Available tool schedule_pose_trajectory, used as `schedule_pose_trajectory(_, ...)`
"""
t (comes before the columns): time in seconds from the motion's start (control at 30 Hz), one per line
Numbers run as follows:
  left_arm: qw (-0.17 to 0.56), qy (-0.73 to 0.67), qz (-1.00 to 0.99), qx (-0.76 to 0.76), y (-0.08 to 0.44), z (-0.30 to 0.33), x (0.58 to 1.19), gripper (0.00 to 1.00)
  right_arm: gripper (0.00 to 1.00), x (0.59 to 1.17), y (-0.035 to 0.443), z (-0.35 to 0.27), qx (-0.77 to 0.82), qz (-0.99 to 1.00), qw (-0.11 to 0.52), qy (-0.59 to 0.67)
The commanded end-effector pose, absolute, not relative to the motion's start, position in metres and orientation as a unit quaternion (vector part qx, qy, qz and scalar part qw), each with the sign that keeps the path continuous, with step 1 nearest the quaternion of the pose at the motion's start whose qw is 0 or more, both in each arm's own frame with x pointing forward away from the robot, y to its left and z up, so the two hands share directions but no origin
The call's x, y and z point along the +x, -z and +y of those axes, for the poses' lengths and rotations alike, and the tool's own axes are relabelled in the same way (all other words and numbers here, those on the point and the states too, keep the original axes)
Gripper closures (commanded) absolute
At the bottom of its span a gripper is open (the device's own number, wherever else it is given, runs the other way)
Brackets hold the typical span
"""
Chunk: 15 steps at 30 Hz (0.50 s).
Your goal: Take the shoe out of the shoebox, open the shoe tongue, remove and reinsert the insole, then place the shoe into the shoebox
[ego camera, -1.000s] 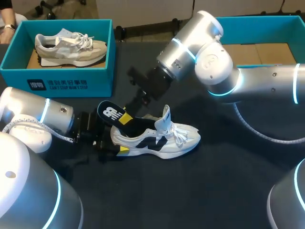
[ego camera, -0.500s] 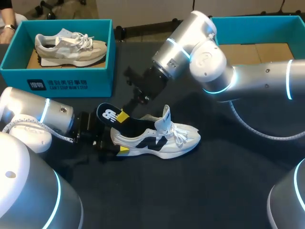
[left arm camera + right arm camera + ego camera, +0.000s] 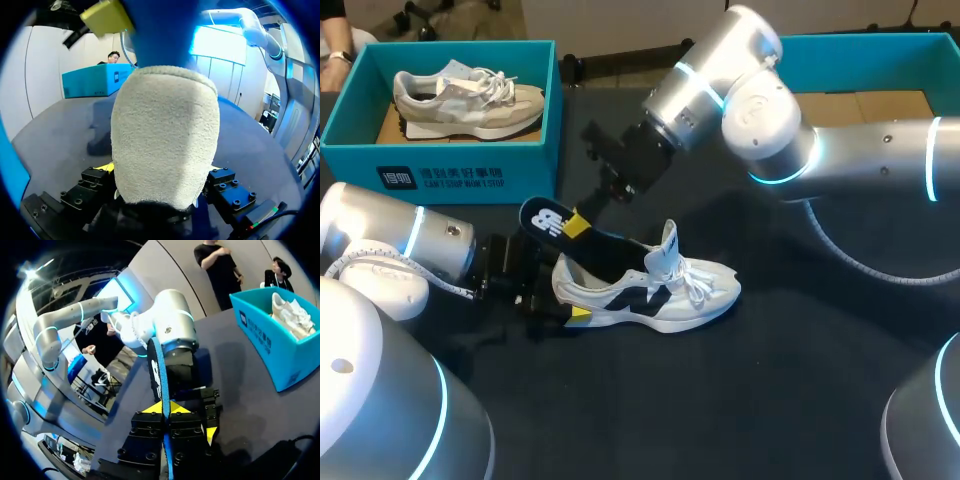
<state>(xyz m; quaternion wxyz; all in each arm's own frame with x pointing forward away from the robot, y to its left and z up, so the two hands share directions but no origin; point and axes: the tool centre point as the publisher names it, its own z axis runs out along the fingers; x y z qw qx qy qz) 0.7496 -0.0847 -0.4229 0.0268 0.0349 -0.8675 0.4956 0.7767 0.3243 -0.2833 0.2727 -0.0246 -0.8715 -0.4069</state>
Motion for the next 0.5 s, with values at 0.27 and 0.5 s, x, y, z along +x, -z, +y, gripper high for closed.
schedule_pose_trajectory(0.27, 0.027, -0.494, -0.868, 0.036, 0.423, -0.085, 0.749, 1.00, 1.00, 0.793, 0.238, 0.318, -0.015, -0.877, 0.215, 0.429)
schedule_pose_trajectory(0.5, 0.027, -0.494, -0.868, 0.036, 0.423, -0.085, 0.749, 1.00, 1.00, 0.812, 0.208, 0.322, 0.002, -0.878, 0.190, 0.439)
